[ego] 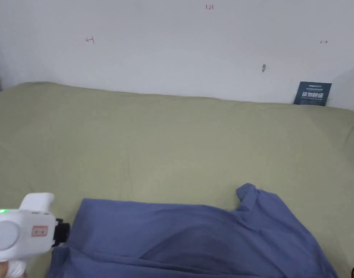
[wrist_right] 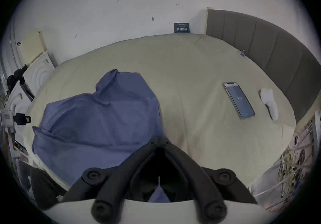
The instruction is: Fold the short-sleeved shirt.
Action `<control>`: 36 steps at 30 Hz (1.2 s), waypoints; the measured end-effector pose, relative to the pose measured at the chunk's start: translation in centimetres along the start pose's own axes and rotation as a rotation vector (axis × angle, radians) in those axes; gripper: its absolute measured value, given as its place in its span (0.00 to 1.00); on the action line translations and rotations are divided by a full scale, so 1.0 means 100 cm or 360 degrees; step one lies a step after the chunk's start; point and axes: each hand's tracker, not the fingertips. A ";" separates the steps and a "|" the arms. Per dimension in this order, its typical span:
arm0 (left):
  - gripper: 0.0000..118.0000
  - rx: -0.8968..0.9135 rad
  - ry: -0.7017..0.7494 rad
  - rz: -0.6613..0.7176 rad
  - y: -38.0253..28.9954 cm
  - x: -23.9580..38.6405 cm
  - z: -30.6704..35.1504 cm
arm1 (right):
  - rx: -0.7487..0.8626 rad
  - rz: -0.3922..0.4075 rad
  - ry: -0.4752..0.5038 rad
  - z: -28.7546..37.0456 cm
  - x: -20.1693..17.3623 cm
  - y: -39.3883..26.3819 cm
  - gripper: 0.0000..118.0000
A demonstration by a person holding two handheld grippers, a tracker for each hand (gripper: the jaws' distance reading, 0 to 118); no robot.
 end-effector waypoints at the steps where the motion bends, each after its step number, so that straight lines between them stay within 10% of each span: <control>1: 0.01 0.0025 0.0029 0.0014 0.011 0.002 -0.010 | -0.0005 0.0010 0.0000 -0.009 -0.002 0.006 0.00; 4: 0.07 0.0039 0.0098 0.0016 0.039 0.007 -0.038 | -0.0029 0.0037 0.0004 -0.023 -0.006 0.017 0.00; 5: 0.23 0.0040 0.0114 0.0002 0.048 0.007 -0.049 | -0.0040 0.0046 0.0005 -0.030 -0.008 0.019 0.00; 7: 0.88 0.0023 0.0110 -0.0001 0.059 0.006 -0.072 | -0.0057 0.0064 0.0008 -0.043 -0.010 0.022 0.00; 8: 0.94 -0.0065 0.0105 -0.0007 0.064 0.005 -0.089 | -0.0068 0.0071 0.0023 -0.043 -0.011 0.024 0.00; 19: 0.88 -0.0150 0.0292 -0.0088 0.063 0.001 -0.139 | -0.0108 0.0127 0.0039 -0.085 -0.009 0.038 0.00; 24: 0.03 -0.0125 0.0140 -0.0165 0.062 0.006 -0.120 | -0.0110 0.0194 0.0030 -0.096 -0.017 0.058 0.00; 28: 0.03 -0.0122 0.0150 -0.0119 0.065 0.006 -0.118 | -0.0137 0.0232 0.0040 -0.116 -0.022 0.079 0.00; 30: 0.03 -0.0134 0.0129 -0.0065 0.064 0.001 -0.119 | -0.0169 0.0266 0.0039 -0.129 -0.022 0.087 0.27; 31: 0.03 -0.0136 0.0124 -0.0057 0.065 0.002 -0.123 | -0.0214 0.0276 0.0035 -0.137 -0.023 0.091 0.72; 32: 0.03 -0.0137 0.0122 -0.0050 0.065 0.002 -0.124 | -0.0309 0.0284 0.0047 -0.147 -0.025 0.094 0.92; 36: 0.03 -0.0135 0.0131 -0.0058 0.064 0.006 -0.125 | -0.0387 0.0344 -0.0019 -0.171 -0.028 0.098 0.91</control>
